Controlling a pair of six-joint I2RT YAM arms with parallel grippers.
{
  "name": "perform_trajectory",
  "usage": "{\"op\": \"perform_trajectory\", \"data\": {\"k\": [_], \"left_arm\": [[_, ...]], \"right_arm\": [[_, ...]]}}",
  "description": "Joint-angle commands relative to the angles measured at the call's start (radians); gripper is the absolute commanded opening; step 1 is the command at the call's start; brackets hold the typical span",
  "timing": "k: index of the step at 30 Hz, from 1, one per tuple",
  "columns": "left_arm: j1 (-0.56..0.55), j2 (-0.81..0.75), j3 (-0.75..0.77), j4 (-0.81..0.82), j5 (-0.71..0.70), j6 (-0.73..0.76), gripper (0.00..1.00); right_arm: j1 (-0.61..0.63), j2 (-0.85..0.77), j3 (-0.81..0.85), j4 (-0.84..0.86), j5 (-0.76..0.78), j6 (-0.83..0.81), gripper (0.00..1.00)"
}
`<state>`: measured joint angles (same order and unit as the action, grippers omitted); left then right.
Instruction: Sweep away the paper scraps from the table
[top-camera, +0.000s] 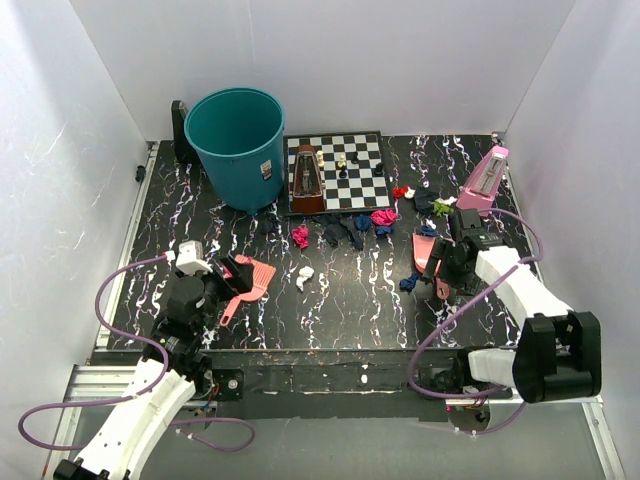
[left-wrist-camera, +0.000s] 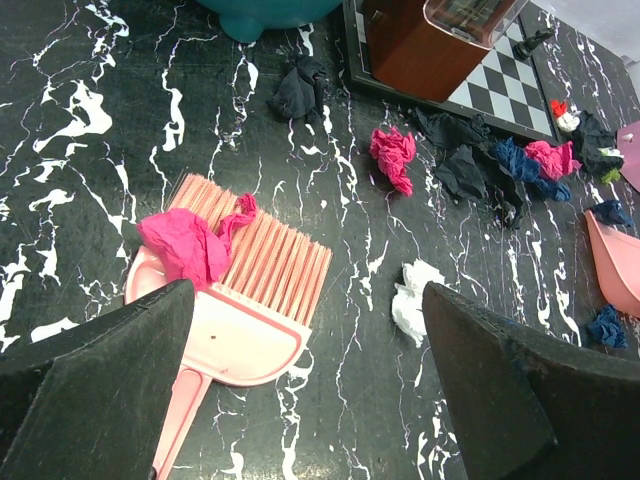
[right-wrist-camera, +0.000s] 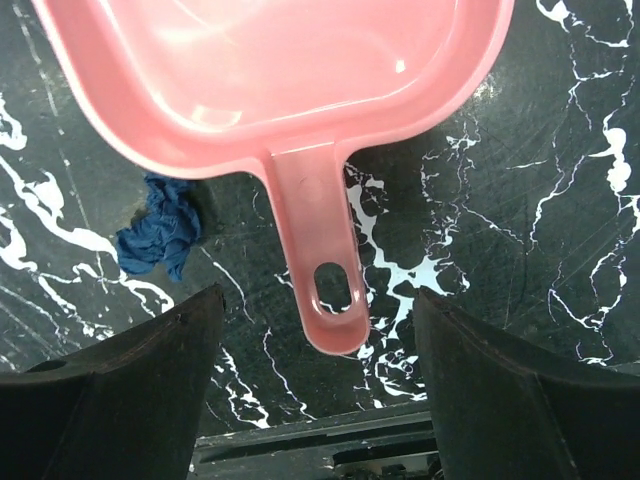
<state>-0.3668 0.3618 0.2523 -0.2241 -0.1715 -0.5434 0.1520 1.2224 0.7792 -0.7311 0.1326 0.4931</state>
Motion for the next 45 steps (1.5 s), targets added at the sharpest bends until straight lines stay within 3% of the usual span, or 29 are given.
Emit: {"op": "perform_trajectory", "data": {"k": [1,4,7,10,13,23,31,39,45], "left_arm": [[-0.001,-0.004,-0.004,-0.011,-0.016,-0.004,0.98],[-0.001,-0.004,-0.004,-0.011,-0.017,-0.004,0.98],[-0.004,-0.006,-0.004,-0.011,-0.022,-0.006,0.98],[-0.006,-0.004,-0.005,-0.009,-0.023,-0.006,0.98],[-0.006,0.002,-0.004,-0.004,-0.023,-0.004,0.98],[-0.006,0.055,0.002,0.023,0.004,0.005,0.98],[-0.006,0.221,0.062,0.016,0.032,0.000,0.98],[-0.006,0.396,0.240,-0.147,0.059,-0.092,0.98],[-0.006,0.521,0.451,-0.394,-0.017,-0.044,0.98]], "right_arm": [[0.003,0.063,0.068,0.002,0.042,0.012,0.81],[0.003,0.109,0.080,0.004,0.053,0.018,0.73],[0.003,0.121,0.074,0.032,0.038,0.021,0.51],[0.003,0.127,0.080,0.038,0.021,0.024,0.43],[0.004,0.121,0.097,0.013,0.018,0.021,0.22],[0.006,-0.066,0.115,-0.045,0.001,0.015,0.25],[0.024,-0.078,0.167,-0.022,-0.209,-0.001,0.27],[0.145,-0.077,0.187,0.027,-0.177,-0.025,0.29],[0.182,-0.070,0.138,0.119,-0.206,-0.059,0.29]]}}
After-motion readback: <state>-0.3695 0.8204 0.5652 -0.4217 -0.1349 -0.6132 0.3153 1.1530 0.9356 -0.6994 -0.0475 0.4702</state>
